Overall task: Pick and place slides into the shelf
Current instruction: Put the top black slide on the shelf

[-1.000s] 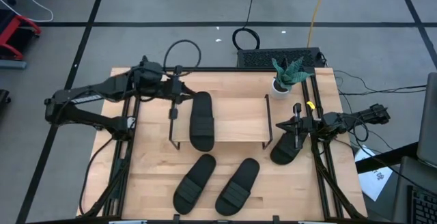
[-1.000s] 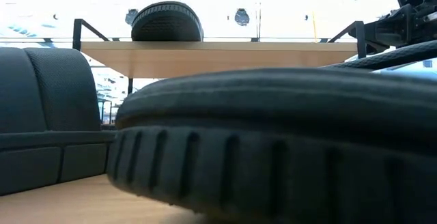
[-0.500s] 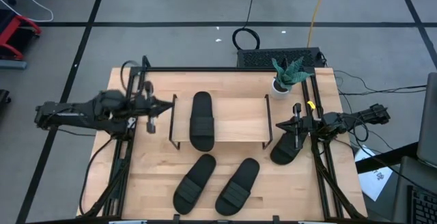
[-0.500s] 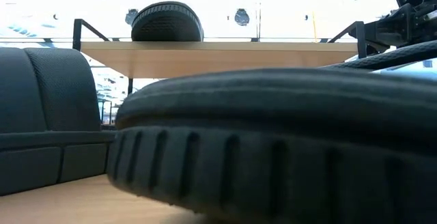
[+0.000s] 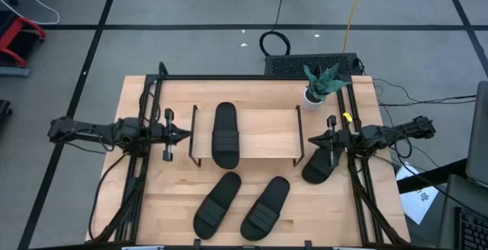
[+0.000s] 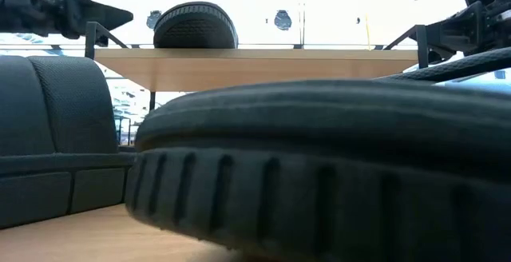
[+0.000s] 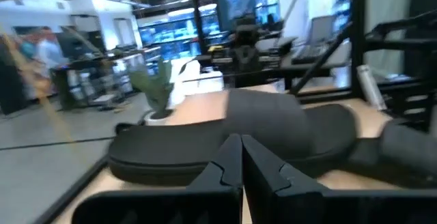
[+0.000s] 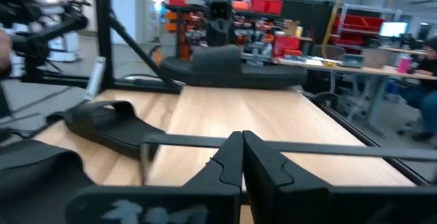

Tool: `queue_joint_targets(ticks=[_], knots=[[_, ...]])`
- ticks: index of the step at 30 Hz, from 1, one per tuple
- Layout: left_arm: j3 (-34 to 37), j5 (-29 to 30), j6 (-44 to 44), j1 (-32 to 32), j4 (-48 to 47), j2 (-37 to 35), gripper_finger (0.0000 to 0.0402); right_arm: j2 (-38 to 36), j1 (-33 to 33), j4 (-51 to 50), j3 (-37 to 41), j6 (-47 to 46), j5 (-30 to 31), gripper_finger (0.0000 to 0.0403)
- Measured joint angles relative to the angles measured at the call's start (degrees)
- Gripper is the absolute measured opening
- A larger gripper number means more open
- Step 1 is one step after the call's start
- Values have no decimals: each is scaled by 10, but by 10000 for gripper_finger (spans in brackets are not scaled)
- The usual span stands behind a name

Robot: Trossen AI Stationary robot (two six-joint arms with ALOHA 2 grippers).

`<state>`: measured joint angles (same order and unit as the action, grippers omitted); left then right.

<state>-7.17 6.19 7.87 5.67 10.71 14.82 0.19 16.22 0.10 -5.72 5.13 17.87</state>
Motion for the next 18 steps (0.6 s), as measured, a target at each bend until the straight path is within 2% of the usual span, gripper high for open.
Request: queue_joint_targets(ticks=[3,11,18], knots=[[22,-31,-9,15,34,-4,0,0,0,12,0,0,-18,0],[47,-32,36,49,61,-3,0,0,0,15,0,7,-32,0],[47,-32,34,50,63,-3,7,0,0,28,-17,66,35,3]])
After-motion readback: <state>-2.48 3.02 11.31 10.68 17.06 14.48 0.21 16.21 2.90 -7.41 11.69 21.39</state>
